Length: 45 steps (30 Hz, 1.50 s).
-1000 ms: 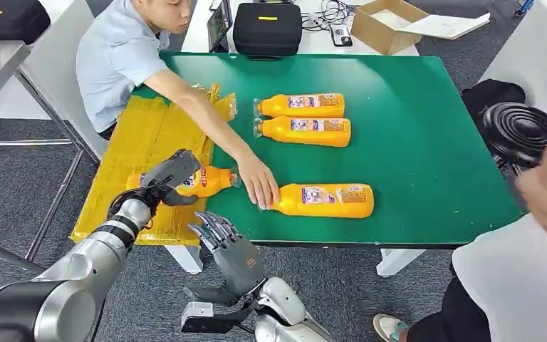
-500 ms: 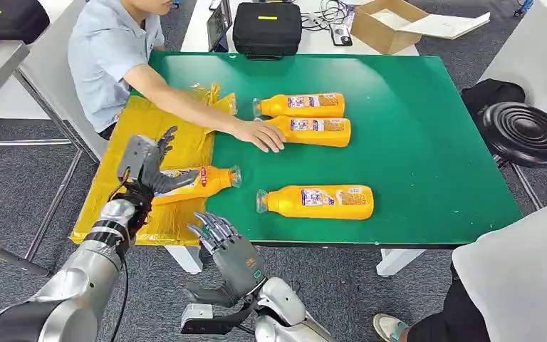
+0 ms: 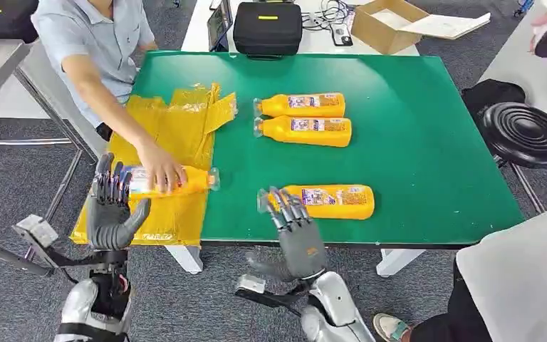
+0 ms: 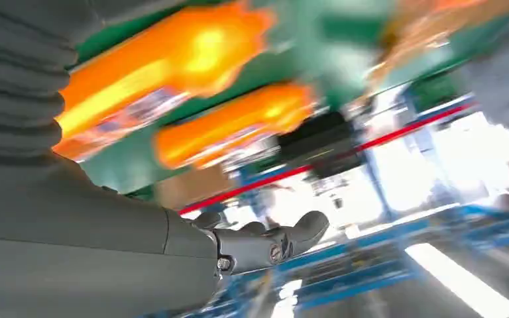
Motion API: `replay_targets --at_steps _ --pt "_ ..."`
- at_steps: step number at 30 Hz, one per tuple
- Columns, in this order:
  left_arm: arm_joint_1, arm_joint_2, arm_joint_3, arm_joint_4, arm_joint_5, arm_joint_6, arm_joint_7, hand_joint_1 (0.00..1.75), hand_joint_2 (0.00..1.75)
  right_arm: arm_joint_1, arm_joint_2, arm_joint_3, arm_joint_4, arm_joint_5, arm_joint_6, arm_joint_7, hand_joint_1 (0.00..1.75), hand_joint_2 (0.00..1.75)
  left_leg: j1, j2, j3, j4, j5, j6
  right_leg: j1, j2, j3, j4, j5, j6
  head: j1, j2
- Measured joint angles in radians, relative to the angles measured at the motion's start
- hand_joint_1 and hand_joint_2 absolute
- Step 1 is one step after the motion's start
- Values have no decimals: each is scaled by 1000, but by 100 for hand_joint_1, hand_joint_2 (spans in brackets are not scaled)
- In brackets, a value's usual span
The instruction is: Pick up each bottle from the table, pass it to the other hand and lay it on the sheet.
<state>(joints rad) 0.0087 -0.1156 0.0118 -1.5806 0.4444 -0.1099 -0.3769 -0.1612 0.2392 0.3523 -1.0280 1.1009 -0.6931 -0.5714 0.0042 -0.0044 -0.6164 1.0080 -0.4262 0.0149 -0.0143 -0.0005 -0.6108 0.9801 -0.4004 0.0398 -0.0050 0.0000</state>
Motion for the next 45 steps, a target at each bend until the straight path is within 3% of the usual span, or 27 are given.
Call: replay_targets --at_steps 8,14,20,29,36,45 --pt "102 -2 -40 -127 -68 15 -43 0 175 19 -61 -193 -63 70 0 79 0 175 0 0 1 0 1 0 1 0 1 0 0 0 0 0" --pt "123 -5 -82 -149 -90 37 -46 0 175 -51 -123 -327 10 43 0 127 0 175 0 0 1 0 1 0 0 0 1 0 1 0 0 0" --pt "128 -12 -119 -151 -90 41 -42 0 175 -108 -156 -347 120 18 0 130 0 175 0 0 1 0 1 0 0 0 1 0 1 1 0 0" --pt "88 -13 -209 -135 -69 25 -31 0 175 -268 -181 -329 340 73 0 245 0 175 0 0 1 0 1 0 0 0 1 1 1 1 0 0" --pt "28 -13 -259 -86 -55 29 -28 0 175 -382 -178 -284 504 108 1 274 0 175 0 0 1 0 2 1 0 0 1 1 2 1 0 0" --pt "-32 -15 -277 -40 -51 35 -30 0 175 -454 -157 -238 596 114 69 289 0 175 0 0 0 0 2 1 0 0 1 1 1 1 0 0"
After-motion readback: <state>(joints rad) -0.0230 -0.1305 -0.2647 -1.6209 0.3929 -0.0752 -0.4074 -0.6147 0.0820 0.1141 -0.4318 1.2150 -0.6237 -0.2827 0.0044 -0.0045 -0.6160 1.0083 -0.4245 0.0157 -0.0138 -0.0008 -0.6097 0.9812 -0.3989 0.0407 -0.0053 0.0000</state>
